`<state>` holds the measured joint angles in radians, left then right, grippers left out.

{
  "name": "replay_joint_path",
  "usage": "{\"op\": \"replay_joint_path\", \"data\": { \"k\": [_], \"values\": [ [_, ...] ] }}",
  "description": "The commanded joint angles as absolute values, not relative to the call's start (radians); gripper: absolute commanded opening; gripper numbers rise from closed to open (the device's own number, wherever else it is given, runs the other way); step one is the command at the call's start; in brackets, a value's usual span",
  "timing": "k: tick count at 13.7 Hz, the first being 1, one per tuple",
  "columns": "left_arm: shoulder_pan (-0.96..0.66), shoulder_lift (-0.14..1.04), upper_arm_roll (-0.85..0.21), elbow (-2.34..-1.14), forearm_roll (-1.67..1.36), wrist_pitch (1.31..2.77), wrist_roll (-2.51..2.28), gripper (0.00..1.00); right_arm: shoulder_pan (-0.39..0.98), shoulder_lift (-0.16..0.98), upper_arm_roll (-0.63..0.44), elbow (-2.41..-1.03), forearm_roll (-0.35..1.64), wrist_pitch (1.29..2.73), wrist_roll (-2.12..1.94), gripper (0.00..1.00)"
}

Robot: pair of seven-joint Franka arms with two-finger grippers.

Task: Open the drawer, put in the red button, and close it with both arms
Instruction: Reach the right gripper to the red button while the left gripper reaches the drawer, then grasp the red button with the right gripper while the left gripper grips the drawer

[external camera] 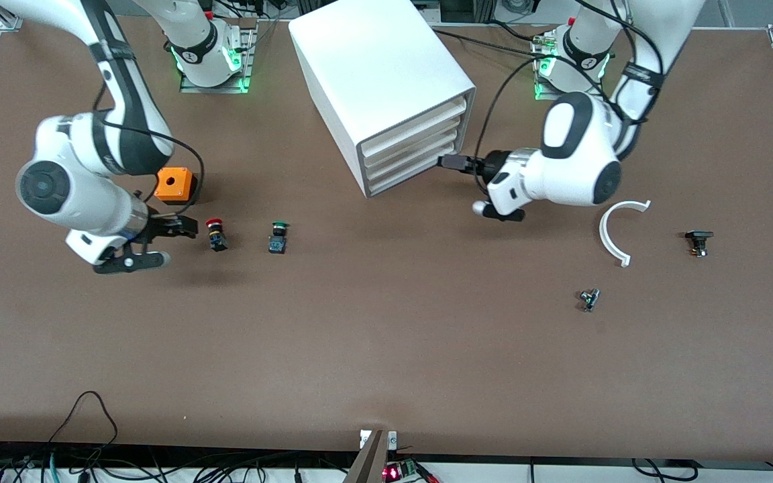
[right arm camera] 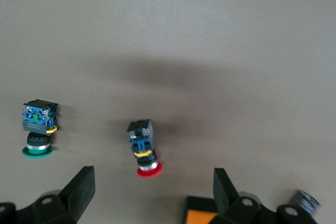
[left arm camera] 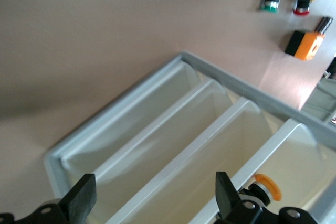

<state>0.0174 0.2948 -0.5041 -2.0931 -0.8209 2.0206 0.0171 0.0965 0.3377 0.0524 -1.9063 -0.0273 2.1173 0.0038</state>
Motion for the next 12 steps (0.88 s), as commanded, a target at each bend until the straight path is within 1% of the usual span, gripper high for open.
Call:
{"op": "replay_joint_path", "data": {
  "k": [1, 2, 4, 7, 10, 12],
  "values": [
    [0.023, 0.311, -0.52, -2.192, -0.969, 2.08, 0.185, 0.99, 0.094, 0.363, 0.071, -1.959, -0.015, 2.207, -0.056, 1.0],
    [0.02, 0.321, -0.52, -2.215, -1.007, 2.08, 0.24, 0.98, 0.094, 0.373, 0.074, -1.977, -0.015, 2.235, -0.102, 1.0],
    [0.017, 0.328, -0.522, -2.241, -1.035, 2.08, 0.296, 0.92, 0.094, 0.388, 0.074, -2.008, -0.015, 2.279, -0.129, 1.0],
    [0.003, 0.337, -0.54, -2.259, -1.052, 2.079, 0.295, 0.81, 0.094, 0.413, 0.083, -2.057, -0.017, 2.36, -0.13, 1.0],
    [0.003, 0.337, -0.557, -2.278, -1.068, 2.08, 0.295, 0.79, 0.094, 0.419, 0.097, -2.126, -0.025, 2.465, -0.13, 1.0],
    [0.003, 0.339, -0.558, -2.279, -1.068, 2.079, 0.295, 0.79, 0.094, 0.428, 0.097, -2.132, -0.025, 2.48, -0.13, 1.0]
  ]
}}
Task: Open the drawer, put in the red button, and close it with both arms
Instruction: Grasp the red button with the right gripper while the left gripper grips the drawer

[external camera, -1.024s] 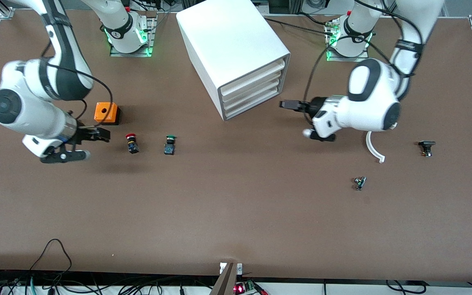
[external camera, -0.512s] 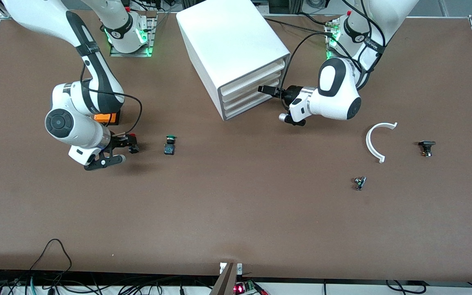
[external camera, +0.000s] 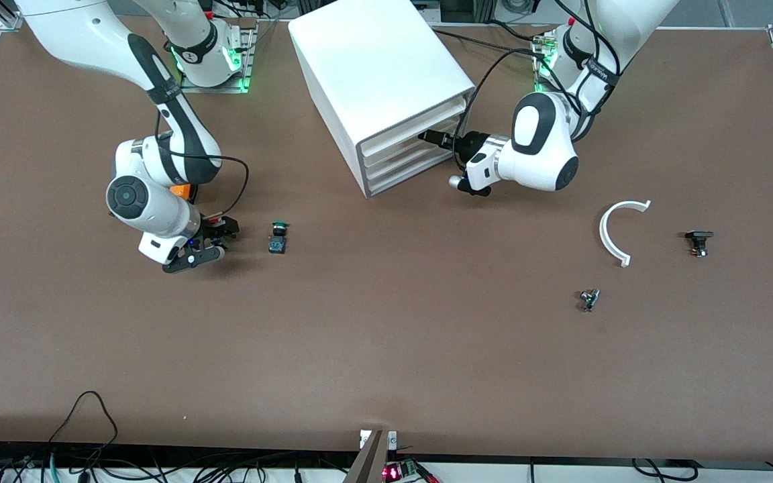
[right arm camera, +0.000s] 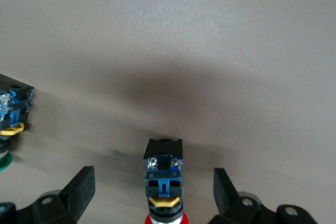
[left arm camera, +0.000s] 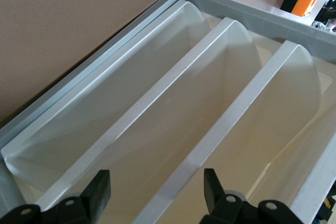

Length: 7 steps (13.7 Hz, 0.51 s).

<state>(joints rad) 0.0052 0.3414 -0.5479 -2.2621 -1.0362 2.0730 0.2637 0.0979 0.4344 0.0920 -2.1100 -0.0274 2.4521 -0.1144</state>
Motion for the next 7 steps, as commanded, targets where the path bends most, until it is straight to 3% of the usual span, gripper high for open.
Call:
{"op": "replay_joint_path", "data": {
  "k": [1, 2, 3, 4, 7],
  "values": [
    [0.002, 0.341, -0.558, -2.279, -1.068, 2.08, 0.295, 0.74, 0.094, 0.436, 0.097, -2.134, -0.025, 2.482, -0.129, 1.0],
    [-0.002, 0.344, -0.558, -2.279, -1.068, 2.082, 0.298, 0.51, 0.094, 0.439, 0.097, -2.138, -0.025, 2.483, -0.129, 0.99],
    [-0.008, 0.345, -0.557, -2.279, -1.068, 2.083, 0.299, 0.19, 0.094, 0.439, 0.097, -2.141, -0.025, 2.485, -0.13, 0.99],
    [-0.008, 0.345, -0.557, -2.279, -1.068, 2.1, 0.301, 0.0, 0.092, 0.439, 0.097, -2.143, -0.025, 2.485, -0.13, 0.97],
    [0.003, 0.341, -0.554, -2.275, -1.06, 2.115, 0.296, 0.0, 0.094, 0.446, 0.097, -2.143, -0.025, 2.484, -0.13, 0.71]
  ]
}}
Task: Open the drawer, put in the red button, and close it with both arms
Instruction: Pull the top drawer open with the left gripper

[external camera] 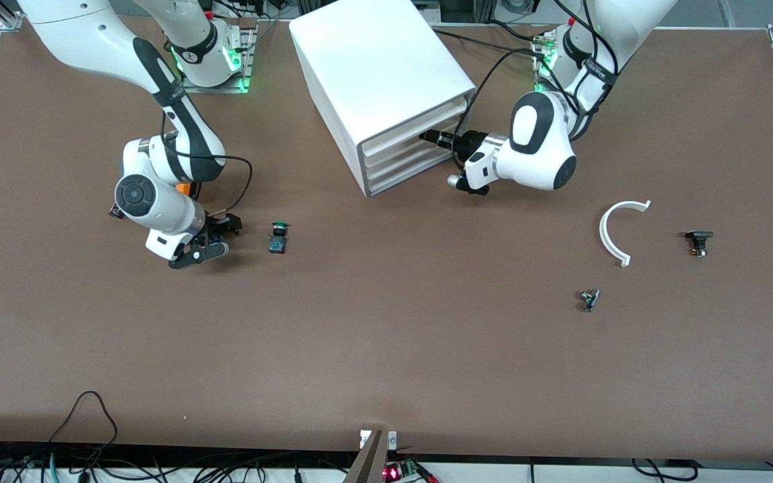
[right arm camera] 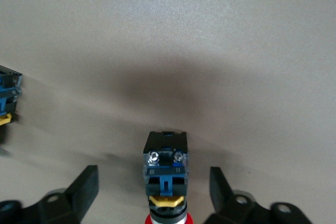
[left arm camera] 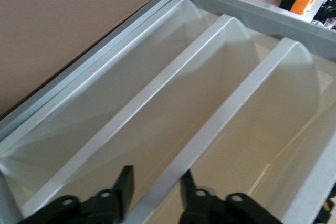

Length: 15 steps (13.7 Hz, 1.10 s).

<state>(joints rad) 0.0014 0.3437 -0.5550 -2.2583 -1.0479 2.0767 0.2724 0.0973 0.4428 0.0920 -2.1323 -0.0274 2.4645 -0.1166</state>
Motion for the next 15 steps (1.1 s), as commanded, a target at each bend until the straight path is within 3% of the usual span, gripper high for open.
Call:
{"op": "replay_joint_path", "data": {
  "k": [1, 3, 6, 7, 8, 12, 15],
  "values": [
    [0.014, 0.338, -0.542, -2.266, -1.048, 2.138, 0.295, 0.0, 0.092, 0.446, 0.097, -2.144, -0.025, 2.482, -0.129, 0.63],
    [0.055, 0.334, -0.508, -2.237, -1.025, 2.256, 0.296, 0.0, 0.091, 0.449, 0.097, -2.146, -0.023, 2.48, -0.129, 0.52],
    [0.077, 0.342, -0.476, -2.188, -0.939, 2.327, 0.298, 0.0, 0.092, 0.448, 0.097, -2.145, -0.025, 2.471, -0.127, 0.24],
    [0.077, 0.342, -0.465, -2.18, -0.927, 2.332, 0.288, 0.55, 0.092, 0.445, 0.098, -2.138, -0.025, 2.464, -0.127, 0.17],
    [0.078, 0.339, -0.466, -2.183, -0.925, 2.345, 0.293, 0.99, 0.092, 0.439, 0.104, -2.128, -0.025, 2.459, -0.129, 0.14],
    [0.109, 0.301, -0.462, -2.158, -0.923, 2.388, 0.298, 1.0, 0.092, 0.394, 0.161, -1.976, -0.021, 2.291, -0.127, 0.14],
    [0.167, 0.224, -0.387, -2.068, -0.864, 2.382, 0.296, 1.0, 0.092, 0.385, 0.208, -1.811, -0.018, 2.133, -0.13, 0.14]
  ]
}}
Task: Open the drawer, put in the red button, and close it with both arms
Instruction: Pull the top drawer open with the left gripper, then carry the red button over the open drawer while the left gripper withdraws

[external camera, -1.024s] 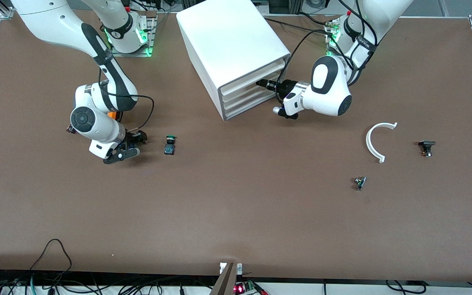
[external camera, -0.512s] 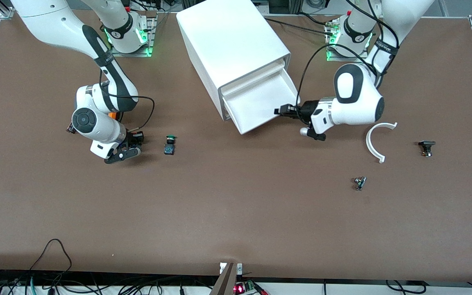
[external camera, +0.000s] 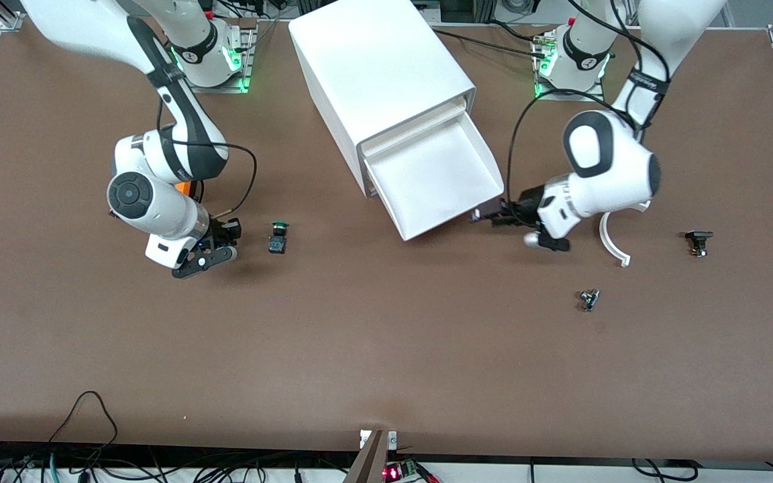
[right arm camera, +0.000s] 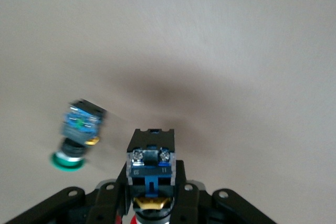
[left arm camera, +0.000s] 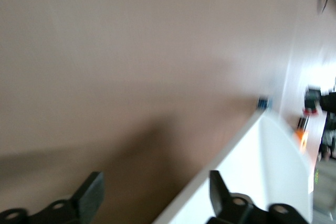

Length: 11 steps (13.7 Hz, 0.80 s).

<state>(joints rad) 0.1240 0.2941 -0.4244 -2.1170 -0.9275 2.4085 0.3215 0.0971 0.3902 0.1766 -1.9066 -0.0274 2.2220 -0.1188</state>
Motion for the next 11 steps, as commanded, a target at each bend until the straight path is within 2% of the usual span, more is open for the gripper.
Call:
{"op": "replay_joint_path", "data": {
  "k": [1, 3, 5, 8, 11],
  "values": [
    [0.181, 0.215, -0.374, -2.037, -0.806, 2.378, 0.295, 1.0, 0.094, 0.38, 0.23, -1.771, -0.018, 2.119, -0.132, 0.14],
    [0.186, 0.172, -0.307, -1.99, -0.637, 2.308, 0.295, 1.0, 0.094, 0.371, 0.311, -1.698, -0.02, 2.115, -0.152, 0.14],
    [0.186, 0.144, -0.212, -1.863, -0.493, 2.074, 0.291, 1.0, 0.104, 0.374, 0.385, -1.628, -0.021, 2.123, -0.161, 0.14],
    [0.187, 0.106, -0.137, -1.671, -0.199, 1.78, 0.281, 1.0, 0.201, 0.382, 0.394, -1.559, -0.021, 2.117, -0.303, 0.14],
    [0.186, 0.037, -0.11, -1.667, -0.019, 1.704, 0.252, 1.0, 0.334, 0.405, 0.394, -1.514, -0.021, 2.123, -0.469, 0.14]
  ]
}}
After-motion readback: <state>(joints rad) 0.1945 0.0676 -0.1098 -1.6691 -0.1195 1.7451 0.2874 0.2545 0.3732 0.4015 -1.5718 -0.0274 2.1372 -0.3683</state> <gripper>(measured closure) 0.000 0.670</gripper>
